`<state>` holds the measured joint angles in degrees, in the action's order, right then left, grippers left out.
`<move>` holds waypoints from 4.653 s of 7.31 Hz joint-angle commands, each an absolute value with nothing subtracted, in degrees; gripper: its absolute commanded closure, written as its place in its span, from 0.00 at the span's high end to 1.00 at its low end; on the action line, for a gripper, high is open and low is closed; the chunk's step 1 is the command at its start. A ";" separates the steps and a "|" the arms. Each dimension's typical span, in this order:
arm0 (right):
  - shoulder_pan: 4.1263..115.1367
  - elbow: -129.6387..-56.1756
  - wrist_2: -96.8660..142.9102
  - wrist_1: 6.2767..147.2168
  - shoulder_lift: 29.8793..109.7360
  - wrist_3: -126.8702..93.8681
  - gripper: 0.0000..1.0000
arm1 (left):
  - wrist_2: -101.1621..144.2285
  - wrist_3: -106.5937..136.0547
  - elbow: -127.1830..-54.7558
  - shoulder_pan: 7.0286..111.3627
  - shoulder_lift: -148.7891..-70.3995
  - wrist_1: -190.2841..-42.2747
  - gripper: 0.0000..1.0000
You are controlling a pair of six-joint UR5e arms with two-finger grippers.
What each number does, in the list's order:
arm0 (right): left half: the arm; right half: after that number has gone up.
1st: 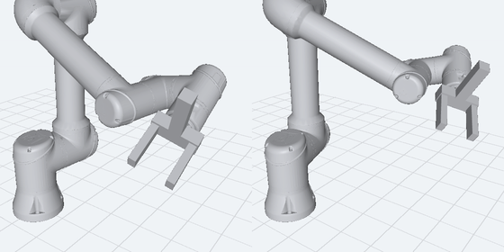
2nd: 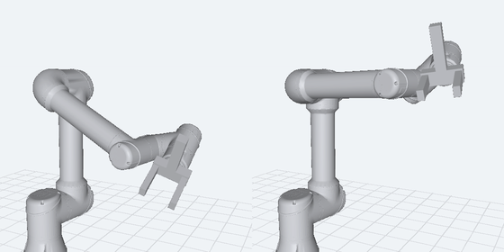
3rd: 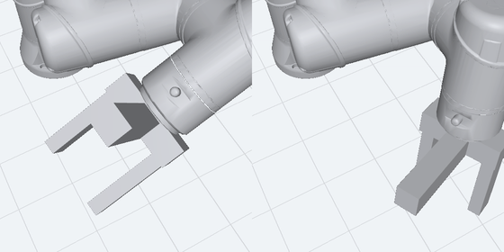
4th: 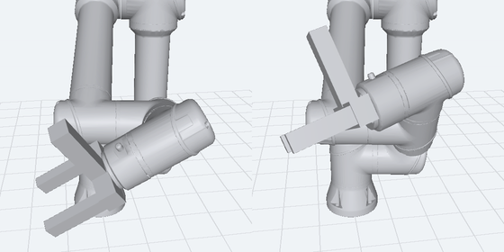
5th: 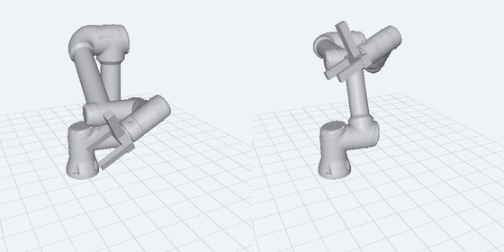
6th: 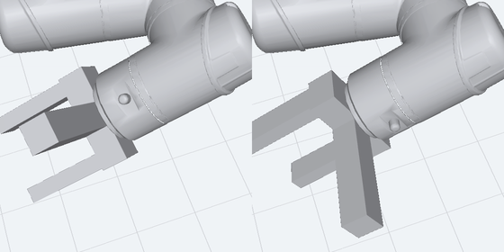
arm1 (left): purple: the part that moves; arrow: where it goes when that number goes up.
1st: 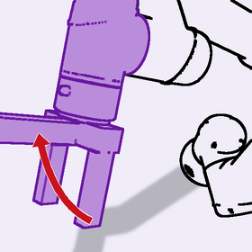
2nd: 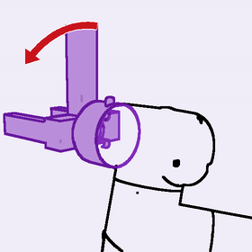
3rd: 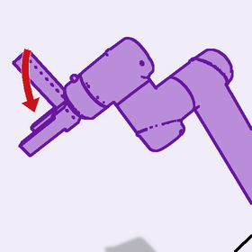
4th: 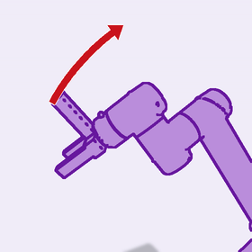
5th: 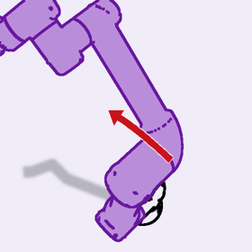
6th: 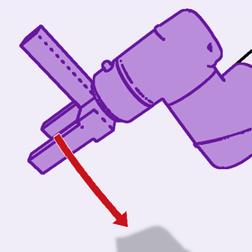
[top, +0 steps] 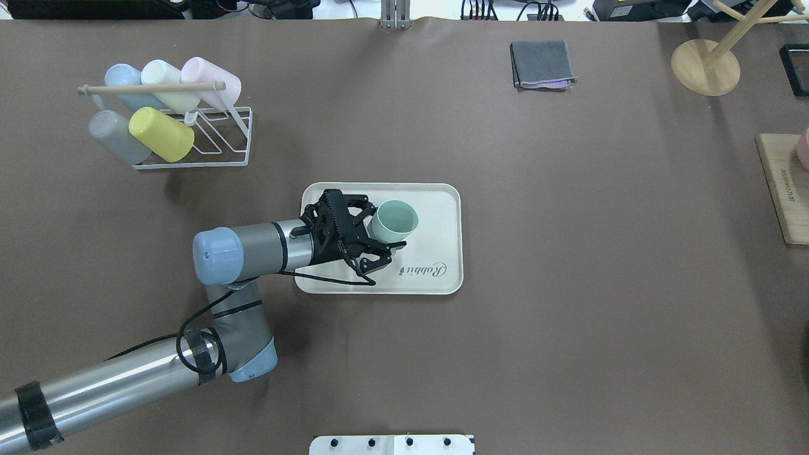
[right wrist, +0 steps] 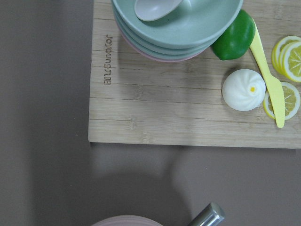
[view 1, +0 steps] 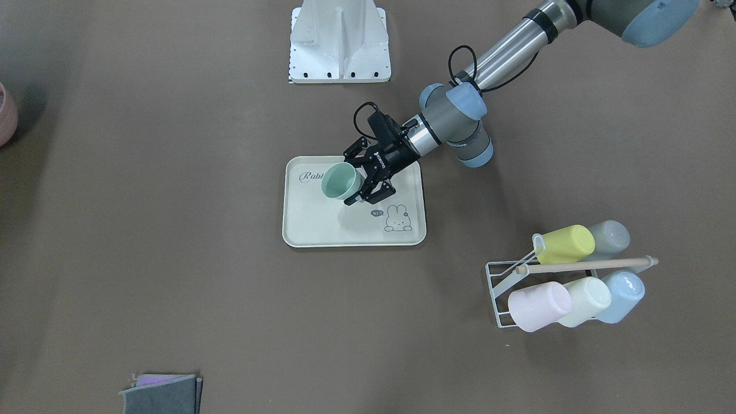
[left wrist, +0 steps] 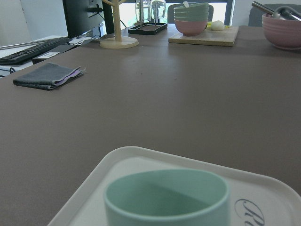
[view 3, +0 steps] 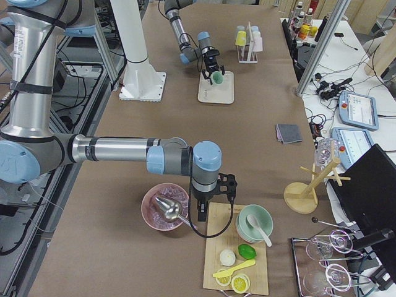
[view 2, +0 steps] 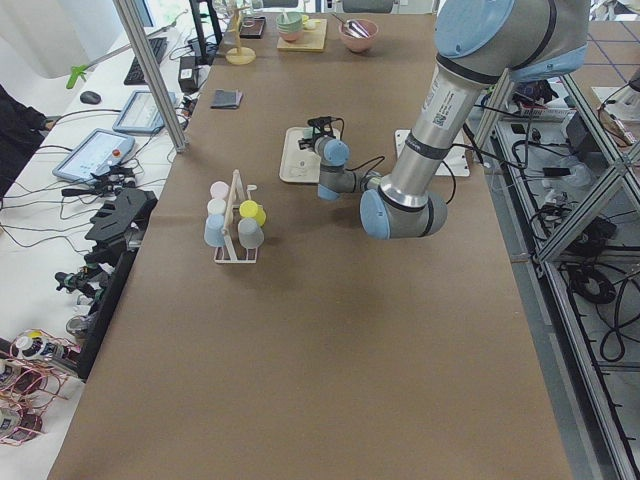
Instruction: Pick up and place green cup on tray
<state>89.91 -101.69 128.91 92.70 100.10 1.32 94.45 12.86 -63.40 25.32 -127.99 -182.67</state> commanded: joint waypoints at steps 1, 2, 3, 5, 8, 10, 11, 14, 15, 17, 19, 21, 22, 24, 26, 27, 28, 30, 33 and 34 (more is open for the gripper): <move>89.91 -101.69 128.67 92.64 100.02 1.41 1.00 | 94.48 13.35 -63.98 25.31 -128.85 -183.07 0.50; 89.91 -101.69 128.67 92.64 100.02 1.41 1.00 | 94.40 13.62 -63.72 25.31 -128.76 -183.60 0.59; 89.91 -101.69 128.67 92.64 100.11 1.41 1.00 | 94.39 13.54 -63.55 25.31 -128.59 -184.47 0.69; 89.91 -101.69 128.67 92.64 100.11 1.41 1.00 | 94.39 13.54 -62.76 25.31 -128.50 -184.48 0.72; 89.91 -101.69 128.67 92.64 100.11 1.41 1.00 | 94.39 13.53 -62.32 25.22 -128.41 -184.48 0.87; 89.91 -101.69 128.67 92.64 100.02 1.41 1.00 | 94.39 13.54 -62.40 25.22 -128.41 -184.57 0.91; 89.91 -101.69 128.67 92.64 100.02 1.41 1.00 | 94.48 13.54 -62.58 25.31 -128.50 -184.48 0.94; 89.91 -101.69 128.67 92.64 99.67 1.41 1.00 | 94.83 15.80 -68.52 25.75 -128.58 -183.52 0.98; 89.91 -101.69 128.76 92.64 99.67 1.41 1.00 | 94.83 21.82 -71.69 26.01 -128.32 -182.12 0.98; 89.91 -101.69 128.85 92.64 99.58 1.32 1.00 | 95.18 24.35 -79.50 27.06 -127.53 -173.30 0.98; 89.91 -101.25 129.20 92.64 99.23 1.41 1.00 | 90.74 23.82 -95.20 29.07 -129.37 -141.15 0.98; 89.91 -101.16 128.85 92.64 99.23 1.41 1.00 | 82.98 24.51 -98.09 30.58 -130.78 -130.19 0.98; 89.91 -101.16 128.76 92.64 99.23 1.32 1.00 | 77.75 24.52 -98.43 33.37 -130.52 -124.42 0.98; 89.91 -101.16 128.67 92.64 99.23 1.32 1.00 | 74.61 24.61 -99.05 44.84 -129.20 -114.13 0.98; 89.91 -101.16 128.76 92.64 99.23 1.32 1.00 | 90.25 27.92 -98.53 55.83 -126.75 -100.89 0.98; 89.91 -101.16 129.19 92.64 99.23 1.06 1.00 | 99.83 33.69 -97.66 60.77 -125.87 -97.07 0.98; 89.91 -101.16 129.29 92.64 99.23 0.88 1.00 | 103.59 34.01 -96.95 62.73 -121.60 -96.94 0.98; 89.91 -101.16 129.29 92.64 99.14 0.79 1.00 | 109.03 34.01 -96.77 65.63 -113.94 -96.77 0.98; 89.91 -101.16 128.94 92.64 98.96 0.70 1.00 | 128.38 33.31 -92.46 74.61 -107.53 -96.33 0.98; 89.91 -101.16 128.94 92.64 98.96 0.70 1.00 | 128.58 33.22 -92.63 74.62 -104.45 -96.42 0.98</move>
<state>89.91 -101.18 128.98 92.64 98.99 0.72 125.98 33.37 -92.87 73.56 -108.35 -96.34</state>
